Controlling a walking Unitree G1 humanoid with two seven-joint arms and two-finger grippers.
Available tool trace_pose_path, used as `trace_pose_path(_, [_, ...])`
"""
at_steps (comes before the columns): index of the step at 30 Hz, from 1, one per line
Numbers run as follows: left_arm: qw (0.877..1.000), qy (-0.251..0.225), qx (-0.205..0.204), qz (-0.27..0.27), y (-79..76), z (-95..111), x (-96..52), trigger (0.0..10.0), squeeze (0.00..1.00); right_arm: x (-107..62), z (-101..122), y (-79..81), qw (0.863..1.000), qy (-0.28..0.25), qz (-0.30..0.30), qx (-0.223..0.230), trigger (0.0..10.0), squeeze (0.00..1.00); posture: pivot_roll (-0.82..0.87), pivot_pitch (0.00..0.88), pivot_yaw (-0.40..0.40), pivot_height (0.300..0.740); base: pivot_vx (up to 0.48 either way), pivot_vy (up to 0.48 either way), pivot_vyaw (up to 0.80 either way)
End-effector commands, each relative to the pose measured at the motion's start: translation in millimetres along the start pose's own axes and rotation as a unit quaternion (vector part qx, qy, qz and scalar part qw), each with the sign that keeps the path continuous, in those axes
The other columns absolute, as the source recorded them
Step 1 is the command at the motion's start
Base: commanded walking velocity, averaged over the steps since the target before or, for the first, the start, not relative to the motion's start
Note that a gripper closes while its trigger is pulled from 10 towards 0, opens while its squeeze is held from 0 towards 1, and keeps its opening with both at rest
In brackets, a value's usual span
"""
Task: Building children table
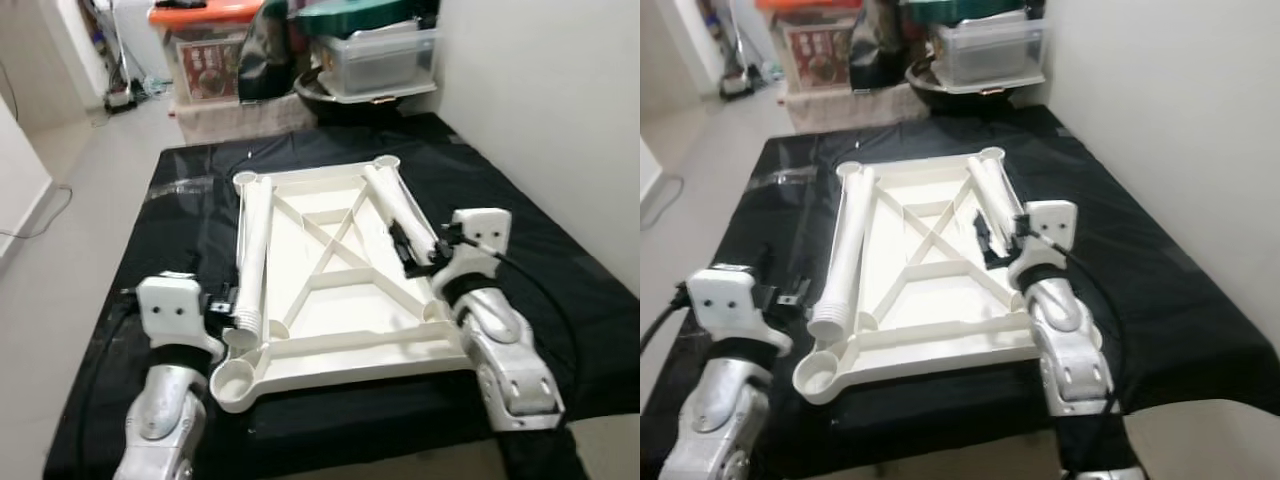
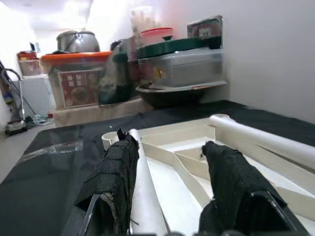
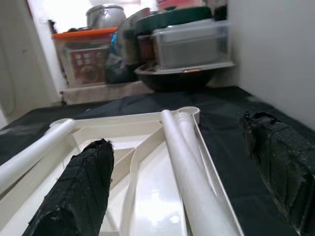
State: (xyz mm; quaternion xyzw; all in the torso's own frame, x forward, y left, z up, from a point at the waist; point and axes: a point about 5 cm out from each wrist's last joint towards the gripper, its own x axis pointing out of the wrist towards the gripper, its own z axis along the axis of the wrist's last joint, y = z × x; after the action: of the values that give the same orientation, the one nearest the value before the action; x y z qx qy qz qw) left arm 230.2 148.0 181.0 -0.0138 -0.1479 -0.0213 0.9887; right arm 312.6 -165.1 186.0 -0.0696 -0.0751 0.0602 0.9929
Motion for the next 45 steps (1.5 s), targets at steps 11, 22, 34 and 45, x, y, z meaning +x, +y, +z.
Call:
trace_pose_path(11, [0.999, 0.009, -0.003, 0.033, 4.0, -5, 0.6, 10.0, 0.0, -1.3, -23, -0.3, 0.986, 0.13, 0.106, 0.014, 10.0, 0.0, -0.03, 0.0, -0.024, 0.74, 0.0, -0.129, 0.0])
trace_pose_path(22, [0.996, 0.014, 0.014, 0.083, 20.6, -6, -0.1, 10.0, 0.0, 4.9, -32, 21.3, 0.973, 0.164, 0.141, 0.079, 10.0, 0.0, -0.02, 0.0, -0.021, 0.74, 0.0, 0.0, 0.0])
trace_pose_path(34, [0.995, 0.012, 0.018, 0.098, 26.1, -6, -0.9, 10.0, 0.0, 20.0, -37, 16.6, 0.978, 0.17, 0.108, 0.051, 10.0, 0.0, 0.01, 0.0, -0.037, 0.74, 0.0, 0.0, 0.0])
trace_pose_path(45, [0.995, 0.012, 0.022, 0.096, 26.2, -5, -0.3, 10.0, 0.0, 14.4, -60, 12.3, 0.97, 0.224, 0.092, 0.033, 10.0, 0.0, 0.01, 0.0, -0.035, 0.74, 0.0, 0.0, 0.0])
